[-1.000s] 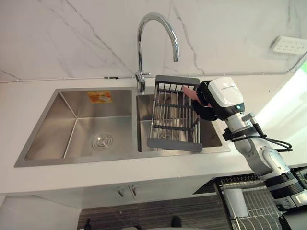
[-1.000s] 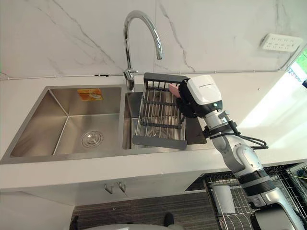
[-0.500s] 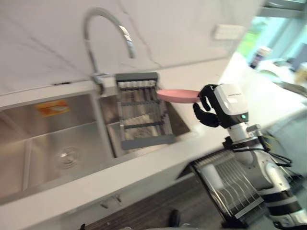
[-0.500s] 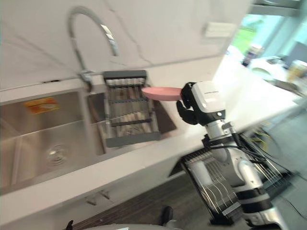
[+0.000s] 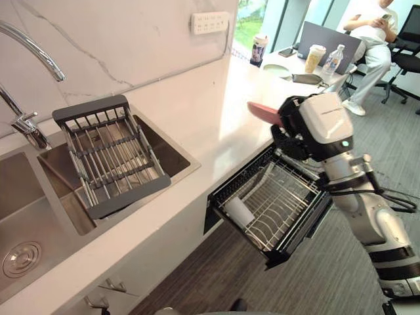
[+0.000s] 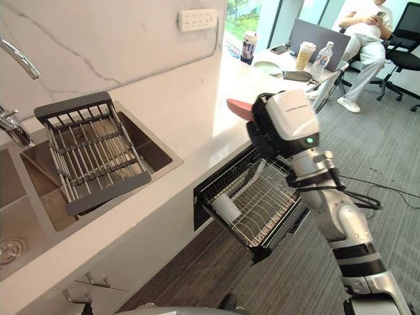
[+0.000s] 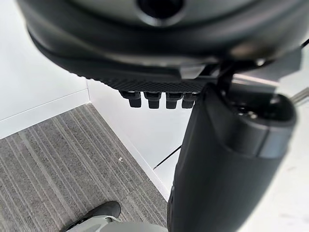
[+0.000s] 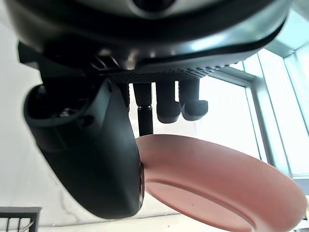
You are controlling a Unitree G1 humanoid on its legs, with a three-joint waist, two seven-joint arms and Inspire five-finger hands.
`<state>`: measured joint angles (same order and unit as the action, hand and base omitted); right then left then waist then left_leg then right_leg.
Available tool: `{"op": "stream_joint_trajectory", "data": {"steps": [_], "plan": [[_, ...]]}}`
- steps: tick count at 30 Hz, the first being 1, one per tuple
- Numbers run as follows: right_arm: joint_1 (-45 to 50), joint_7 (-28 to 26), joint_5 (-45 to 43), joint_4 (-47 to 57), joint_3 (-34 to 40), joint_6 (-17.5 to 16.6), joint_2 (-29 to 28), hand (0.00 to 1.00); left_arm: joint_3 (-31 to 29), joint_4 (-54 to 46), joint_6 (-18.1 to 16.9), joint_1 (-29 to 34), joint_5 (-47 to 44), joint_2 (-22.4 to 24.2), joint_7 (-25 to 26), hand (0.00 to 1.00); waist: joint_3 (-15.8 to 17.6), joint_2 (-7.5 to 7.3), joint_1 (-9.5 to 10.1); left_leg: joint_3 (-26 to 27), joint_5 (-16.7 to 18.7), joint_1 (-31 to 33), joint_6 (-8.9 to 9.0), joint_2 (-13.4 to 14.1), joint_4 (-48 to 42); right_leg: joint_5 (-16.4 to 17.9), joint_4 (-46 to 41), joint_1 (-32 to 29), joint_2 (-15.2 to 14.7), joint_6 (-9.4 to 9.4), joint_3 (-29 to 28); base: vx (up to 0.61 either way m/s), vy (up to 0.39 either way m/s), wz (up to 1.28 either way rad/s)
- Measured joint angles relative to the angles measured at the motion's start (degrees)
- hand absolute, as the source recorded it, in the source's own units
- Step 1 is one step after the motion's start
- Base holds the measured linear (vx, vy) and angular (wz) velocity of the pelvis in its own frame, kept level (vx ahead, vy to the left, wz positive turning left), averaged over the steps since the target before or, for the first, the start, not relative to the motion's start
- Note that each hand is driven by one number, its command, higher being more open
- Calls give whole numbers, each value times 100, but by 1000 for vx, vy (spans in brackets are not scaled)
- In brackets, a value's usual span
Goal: Walk over to the sink, pick up the cup, carry it to the dishwasher, place the cup inside the dishwasher, then close the dishwasher door
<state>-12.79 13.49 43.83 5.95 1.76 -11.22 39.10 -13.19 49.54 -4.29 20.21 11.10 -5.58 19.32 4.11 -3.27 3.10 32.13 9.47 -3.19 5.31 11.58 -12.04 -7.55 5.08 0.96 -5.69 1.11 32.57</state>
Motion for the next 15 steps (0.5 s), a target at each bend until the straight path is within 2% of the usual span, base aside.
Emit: {"op": "stream_joint_trajectory", "data": {"steps": [10, 12, 15], "plan": [[228, -239, -46, -176, 124, -173, -167, 0, 127, 240, -213, 8, 148, 10, 68, 100, 1, -4, -76, -178, -285, -220, -114, -373, 581, -81, -3, 29, -185, 82, 9, -3, 133, 3], [227, -220, -51, -338, 124, -141, -188, 0, 128, 254, -241, -60, 151, -6, 66, 100, 11, -2, -97, -176, -314, -72, -159, -425, 581, -142, -5, -123, -239, 74, -11, -94, 143, -1], [155, -34, -41, -689, 124, -14, -194, 0, 137, 260, -316, -295, 152, -19, 67, 100, 230, 27, -114, -159, -352, 277, -241, -497, 526, -285, -19, -467, -308, 32, -66, -139, 124, -3]]}}
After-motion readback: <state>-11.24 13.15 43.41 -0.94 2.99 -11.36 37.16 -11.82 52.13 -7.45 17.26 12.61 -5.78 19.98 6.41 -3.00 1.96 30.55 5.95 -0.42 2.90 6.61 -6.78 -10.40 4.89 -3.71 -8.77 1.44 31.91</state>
